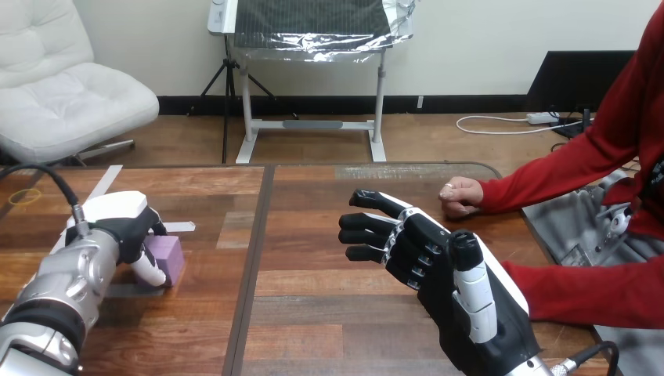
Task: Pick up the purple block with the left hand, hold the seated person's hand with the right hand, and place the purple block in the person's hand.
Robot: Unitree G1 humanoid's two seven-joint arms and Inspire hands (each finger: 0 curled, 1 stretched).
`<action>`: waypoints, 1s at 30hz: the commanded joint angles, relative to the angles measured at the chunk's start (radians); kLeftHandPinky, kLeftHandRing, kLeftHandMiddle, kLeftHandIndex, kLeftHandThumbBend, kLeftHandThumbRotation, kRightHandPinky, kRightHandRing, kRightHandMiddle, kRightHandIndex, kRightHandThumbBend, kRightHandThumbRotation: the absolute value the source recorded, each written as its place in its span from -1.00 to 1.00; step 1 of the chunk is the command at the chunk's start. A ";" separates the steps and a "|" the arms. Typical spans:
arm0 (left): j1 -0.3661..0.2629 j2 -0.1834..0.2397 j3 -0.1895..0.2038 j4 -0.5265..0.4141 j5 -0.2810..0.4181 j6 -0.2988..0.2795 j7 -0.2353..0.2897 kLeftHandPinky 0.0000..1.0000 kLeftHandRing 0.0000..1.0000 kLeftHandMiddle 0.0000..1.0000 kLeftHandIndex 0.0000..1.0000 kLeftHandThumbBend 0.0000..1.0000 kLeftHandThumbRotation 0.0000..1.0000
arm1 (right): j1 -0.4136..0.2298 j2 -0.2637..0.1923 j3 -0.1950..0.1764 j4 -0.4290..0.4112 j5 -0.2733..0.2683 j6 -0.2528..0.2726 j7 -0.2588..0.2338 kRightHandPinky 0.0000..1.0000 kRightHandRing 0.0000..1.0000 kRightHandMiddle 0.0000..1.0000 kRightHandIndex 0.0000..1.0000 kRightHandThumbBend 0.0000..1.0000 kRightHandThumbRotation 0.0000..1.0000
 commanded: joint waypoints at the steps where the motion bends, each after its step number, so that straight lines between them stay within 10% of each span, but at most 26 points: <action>1: -0.049 0.001 0.025 0.003 -0.030 -0.018 0.039 -0.28 -0.10 0.05 0.13 0.18 -1.00 | -0.056 0.000 -0.011 -0.048 0.017 -0.011 0.000 0.55 0.58 0.57 0.67 0.71 1.00; 30: -0.041 0.008 0.024 -0.022 -0.048 -0.040 0.082 -0.28 -0.11 0.02 -0.03 0.37 -1.00 | -0.074 -0.011 -0.026 -0.019 -0.016 -0.034 -0.006 0.51 0.56 0.56 0.66 0.75 1.00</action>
